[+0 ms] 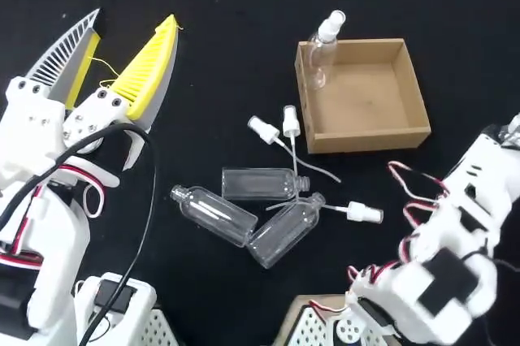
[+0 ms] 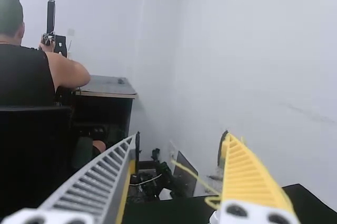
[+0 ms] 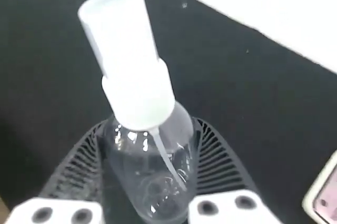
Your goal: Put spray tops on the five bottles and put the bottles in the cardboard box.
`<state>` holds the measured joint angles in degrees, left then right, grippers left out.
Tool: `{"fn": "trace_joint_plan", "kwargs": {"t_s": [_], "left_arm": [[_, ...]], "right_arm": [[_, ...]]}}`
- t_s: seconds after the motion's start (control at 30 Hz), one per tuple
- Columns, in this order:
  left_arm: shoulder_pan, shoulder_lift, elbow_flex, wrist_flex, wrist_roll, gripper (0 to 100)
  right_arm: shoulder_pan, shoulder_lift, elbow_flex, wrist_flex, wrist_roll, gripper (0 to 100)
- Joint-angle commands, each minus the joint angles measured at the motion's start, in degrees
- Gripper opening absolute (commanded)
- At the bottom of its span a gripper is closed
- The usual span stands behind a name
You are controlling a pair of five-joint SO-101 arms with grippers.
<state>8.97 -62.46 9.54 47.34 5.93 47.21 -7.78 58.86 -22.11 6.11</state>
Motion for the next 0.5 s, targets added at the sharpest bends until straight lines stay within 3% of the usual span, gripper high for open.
{"fn": "trace_joint_plan", "kwargs": {"t_s": [0.0,0.2,0.47], "left_arm": [[-0.1,0.2,-0.5,-1.6,-0.3,25],[-0.6,0.1,-0.5,-1.6,-0.3,25],[-0.9,0.1,-0.8,-1.6,-0.4,25]], "right_arm": [[-1.1,-13.8,1.1,3.1,-0.4,1.0],[-8.5,-27.0,-5.2,25.2,-0.4,1.1],[-21.2,-26.9,-8.8,28.3,-0.4,1.1]]}}
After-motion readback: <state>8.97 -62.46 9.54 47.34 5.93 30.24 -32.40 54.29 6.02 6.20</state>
